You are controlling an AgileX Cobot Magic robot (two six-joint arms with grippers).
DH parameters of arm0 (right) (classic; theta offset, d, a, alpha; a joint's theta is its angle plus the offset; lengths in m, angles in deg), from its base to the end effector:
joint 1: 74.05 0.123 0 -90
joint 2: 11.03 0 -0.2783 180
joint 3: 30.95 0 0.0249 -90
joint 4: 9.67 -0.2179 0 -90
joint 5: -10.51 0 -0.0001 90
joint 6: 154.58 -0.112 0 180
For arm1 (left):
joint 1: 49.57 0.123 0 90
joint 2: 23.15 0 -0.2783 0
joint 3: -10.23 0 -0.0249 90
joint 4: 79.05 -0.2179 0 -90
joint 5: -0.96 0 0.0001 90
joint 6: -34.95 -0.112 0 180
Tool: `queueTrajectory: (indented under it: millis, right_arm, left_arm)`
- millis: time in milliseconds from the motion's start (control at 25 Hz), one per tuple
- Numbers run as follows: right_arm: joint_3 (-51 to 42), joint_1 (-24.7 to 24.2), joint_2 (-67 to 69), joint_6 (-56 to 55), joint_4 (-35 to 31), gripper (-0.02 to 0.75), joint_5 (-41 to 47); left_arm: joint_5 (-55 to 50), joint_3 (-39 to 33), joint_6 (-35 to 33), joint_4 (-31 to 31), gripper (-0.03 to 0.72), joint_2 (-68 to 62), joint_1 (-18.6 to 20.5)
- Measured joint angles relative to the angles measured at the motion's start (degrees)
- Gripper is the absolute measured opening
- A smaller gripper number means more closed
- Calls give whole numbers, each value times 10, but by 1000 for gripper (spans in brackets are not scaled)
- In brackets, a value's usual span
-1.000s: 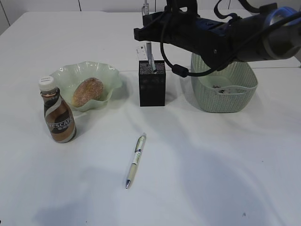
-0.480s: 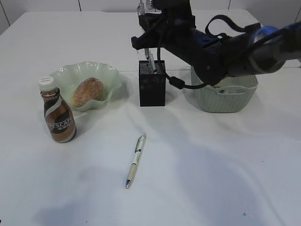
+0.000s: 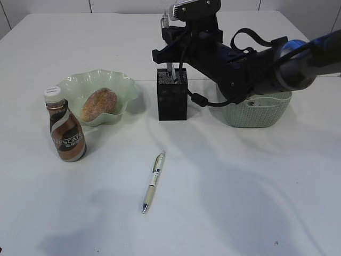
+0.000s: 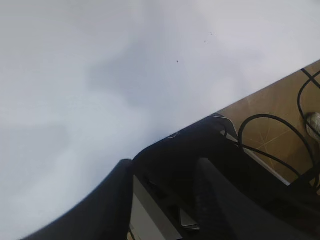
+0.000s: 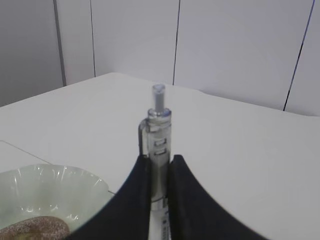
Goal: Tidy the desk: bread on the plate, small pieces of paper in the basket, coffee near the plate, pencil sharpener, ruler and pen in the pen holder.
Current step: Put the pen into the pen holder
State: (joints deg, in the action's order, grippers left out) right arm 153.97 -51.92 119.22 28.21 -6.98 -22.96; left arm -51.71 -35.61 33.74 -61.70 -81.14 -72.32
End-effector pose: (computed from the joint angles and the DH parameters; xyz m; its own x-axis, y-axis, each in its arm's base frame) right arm 0.4471 0.1850 0.2259 0.0047 -0.0928 -0.9957 -0.4017 0.9117 -0.0869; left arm 0.0963 -0.0692 0.2323 -0.9030 0.2044 -0.3780 0.3225 0.9037 -0.2816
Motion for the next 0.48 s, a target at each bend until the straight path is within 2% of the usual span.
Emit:
queueTrajectory:
  millis: [480]
  right_arm:
    - [0, 0, 28, 4, -1, 65, 11]
  left_arm:
    - [1, 0, 0, 0, 288, 0, 0]
